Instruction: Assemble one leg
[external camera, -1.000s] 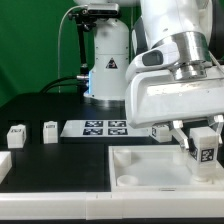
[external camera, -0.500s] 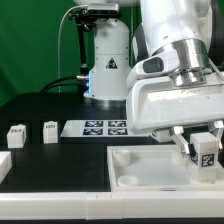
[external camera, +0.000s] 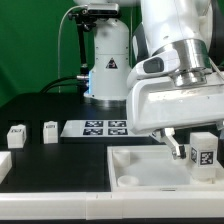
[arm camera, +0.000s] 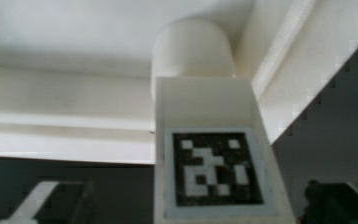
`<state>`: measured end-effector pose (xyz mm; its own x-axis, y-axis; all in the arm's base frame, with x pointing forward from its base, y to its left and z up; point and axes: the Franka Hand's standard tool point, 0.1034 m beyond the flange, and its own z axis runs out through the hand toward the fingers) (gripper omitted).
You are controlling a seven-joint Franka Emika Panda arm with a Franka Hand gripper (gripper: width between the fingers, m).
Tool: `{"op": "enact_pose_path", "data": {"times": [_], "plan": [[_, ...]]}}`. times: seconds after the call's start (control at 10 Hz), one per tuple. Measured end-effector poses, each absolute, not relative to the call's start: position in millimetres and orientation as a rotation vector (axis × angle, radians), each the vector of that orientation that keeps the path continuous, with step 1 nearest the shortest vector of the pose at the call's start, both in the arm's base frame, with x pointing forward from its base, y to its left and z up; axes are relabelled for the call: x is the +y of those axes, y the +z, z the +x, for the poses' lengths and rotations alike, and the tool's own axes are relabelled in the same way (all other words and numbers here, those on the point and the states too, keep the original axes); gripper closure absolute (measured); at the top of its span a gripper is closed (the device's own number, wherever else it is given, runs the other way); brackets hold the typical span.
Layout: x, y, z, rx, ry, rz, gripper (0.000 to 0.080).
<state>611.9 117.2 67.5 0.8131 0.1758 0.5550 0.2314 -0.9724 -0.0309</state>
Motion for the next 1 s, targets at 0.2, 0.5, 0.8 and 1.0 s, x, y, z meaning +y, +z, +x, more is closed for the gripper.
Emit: {"op": "enact_pose_path", "data": {"times": [0.2,0.5,0.8,1.0], "plan": [[117.2,67.4,611.8,-0.326,-0.873,-2.899,0.0168],[117.1,67.1,611.7,-0.326,-0.872,-2.899,0.0151],[117.3,66.4,611.2,-0.327,-0.863,-2.901,0.0151],[119.2,64.6,609.2,-0.338,-0.775,-2.919,0.0151]]}}
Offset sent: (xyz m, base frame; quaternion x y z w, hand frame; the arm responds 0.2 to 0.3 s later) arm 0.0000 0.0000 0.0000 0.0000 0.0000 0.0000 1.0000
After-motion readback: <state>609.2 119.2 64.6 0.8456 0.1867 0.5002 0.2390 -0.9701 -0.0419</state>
